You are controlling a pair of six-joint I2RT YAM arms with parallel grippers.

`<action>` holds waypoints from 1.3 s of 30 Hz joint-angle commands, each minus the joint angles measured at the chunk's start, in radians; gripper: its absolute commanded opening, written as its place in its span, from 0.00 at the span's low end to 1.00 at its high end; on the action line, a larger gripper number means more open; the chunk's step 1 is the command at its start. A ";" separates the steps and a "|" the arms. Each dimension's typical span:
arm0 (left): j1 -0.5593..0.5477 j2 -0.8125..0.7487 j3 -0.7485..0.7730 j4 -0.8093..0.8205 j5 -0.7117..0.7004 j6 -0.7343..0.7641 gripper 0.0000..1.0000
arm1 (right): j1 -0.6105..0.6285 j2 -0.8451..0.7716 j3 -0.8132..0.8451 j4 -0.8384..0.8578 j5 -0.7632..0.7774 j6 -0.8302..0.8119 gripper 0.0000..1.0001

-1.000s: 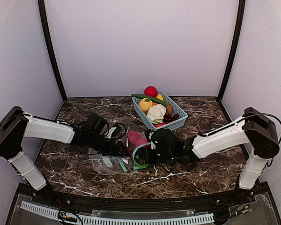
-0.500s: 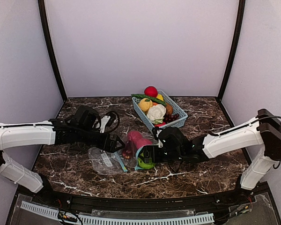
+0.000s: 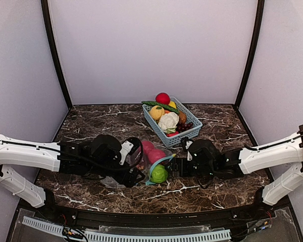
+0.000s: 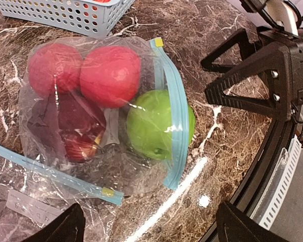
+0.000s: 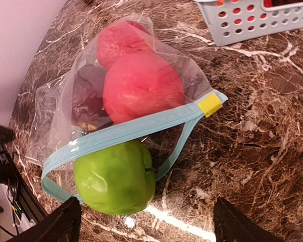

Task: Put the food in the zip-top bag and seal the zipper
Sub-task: Adjust the fake fruit in the zipper food storage bag, then adjust the zipper food storage bag at the center of the board.

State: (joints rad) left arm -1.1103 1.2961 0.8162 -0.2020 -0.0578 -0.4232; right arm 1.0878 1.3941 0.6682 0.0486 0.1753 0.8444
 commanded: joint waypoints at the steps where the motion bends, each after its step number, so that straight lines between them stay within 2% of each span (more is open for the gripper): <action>1: -0.079 0.056 0.021 -0.006 -0.138 -0.008 0.91 | -0.044 0.001 -0.042 0.041 -0.021 -0.007 0.84; 10: -0.144 0.202 0.091 -0.047 -0.243 0.016 0.80 | -0.148 0.107 -0.083 0.311 -0.218 -0.059 0.70; 18: -0.159 0.251 0.105 -0.061 -0.275 0.025 0.68 | -0.172 0.207 -0.057 0.396 -0.241 -0.069 0.60; 29: -0.168 0.295 0.110 -0.060 -0.290 0.046 0.70 | -0.177 0.292 -0.022 0.456 -0.258 -0.110 0.43; 39: -0.168 0.288 0.103 -0.062 -0.311 0.065 0.69 | -0.178 0.274 -0.007 0.441 -0.260 -0.118 0.10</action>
State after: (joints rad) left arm -1.2728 1.5913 0.9009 -0.2367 -0.3447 -0.3779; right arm 0.9154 1.6848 0.6384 0.4713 -0.0830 0.7361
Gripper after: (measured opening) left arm 0.692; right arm 0.149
